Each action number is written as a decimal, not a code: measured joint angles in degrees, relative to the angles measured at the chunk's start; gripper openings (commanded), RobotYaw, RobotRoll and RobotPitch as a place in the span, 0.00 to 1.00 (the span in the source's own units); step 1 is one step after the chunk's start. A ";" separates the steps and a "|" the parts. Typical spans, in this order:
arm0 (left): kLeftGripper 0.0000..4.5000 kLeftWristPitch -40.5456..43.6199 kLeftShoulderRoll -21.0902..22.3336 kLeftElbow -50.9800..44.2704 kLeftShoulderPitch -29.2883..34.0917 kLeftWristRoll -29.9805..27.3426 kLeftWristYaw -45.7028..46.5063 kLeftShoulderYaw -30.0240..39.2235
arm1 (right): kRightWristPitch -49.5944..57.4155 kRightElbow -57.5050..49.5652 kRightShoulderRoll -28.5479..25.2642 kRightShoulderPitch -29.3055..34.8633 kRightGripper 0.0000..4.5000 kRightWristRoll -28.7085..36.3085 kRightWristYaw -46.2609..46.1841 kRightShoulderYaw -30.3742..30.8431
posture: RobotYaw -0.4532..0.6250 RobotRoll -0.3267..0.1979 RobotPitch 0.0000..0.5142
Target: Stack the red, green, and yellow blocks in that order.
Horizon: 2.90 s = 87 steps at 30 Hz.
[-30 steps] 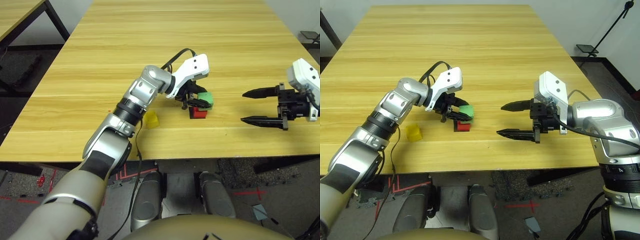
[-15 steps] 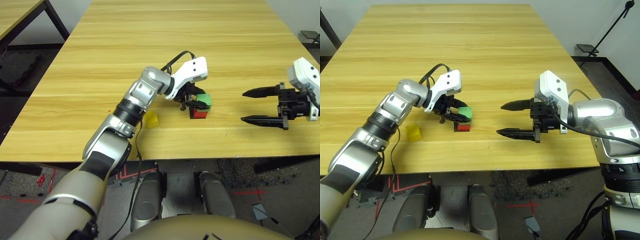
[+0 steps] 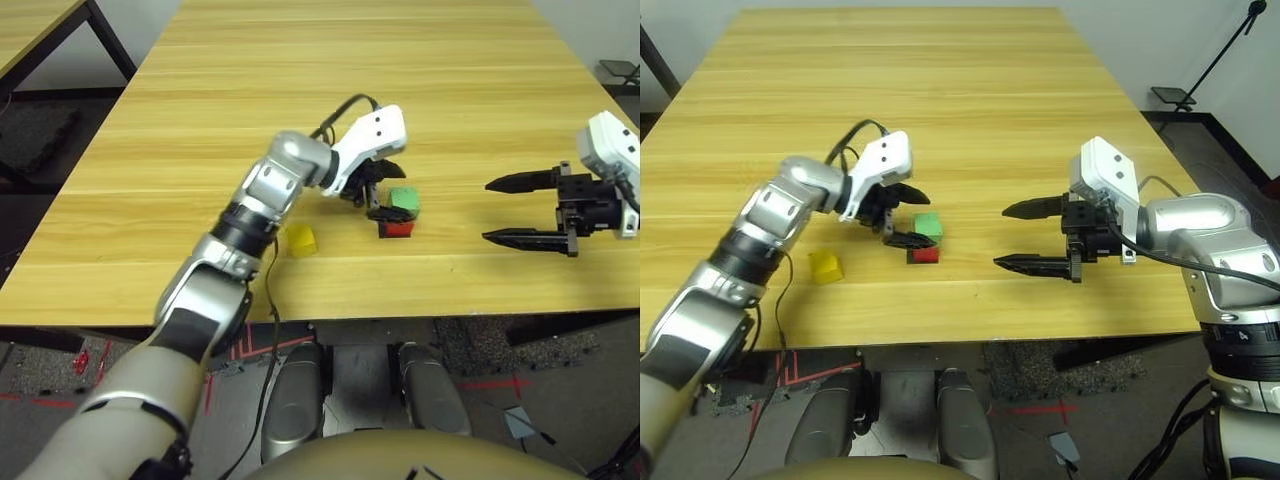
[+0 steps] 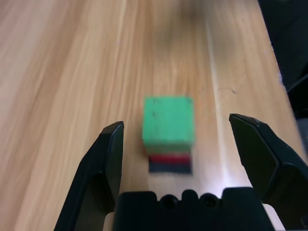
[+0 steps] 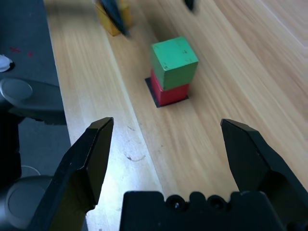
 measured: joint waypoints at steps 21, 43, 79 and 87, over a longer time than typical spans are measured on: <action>1.00 1.81 15.91 -7.76 21.88 -0.74 12.01 4.22 | -1.74 4.98 2.33 -5.65 1.00 -1.74 2.56 3.77 | 0.49 0.47 0.16; 0.46 9.44 15.06 -11.64 6.41 -6.36 8.22 2.82 | -1.06 3.47 1.94 -3.56 1.00 -1.64 1.61 3.17 | 0.47 0.52 0.16; 0.46 -7.46 -10.33 26.76 -18.60 3.31 -3.51 -12.22 | 0.72 -1.40 1.85 3.81 1.00 0.10 -1.86 -0.25 | 0.39 0.58 0.18; 0.46 -9.26 -11.19 28.92 -19.56 4.46 -3.33 -12.21 | 1.09 -2.52 1.85 4.56 1.00 0.62 -2.55 -0.25 | 0.39 0.59 0.18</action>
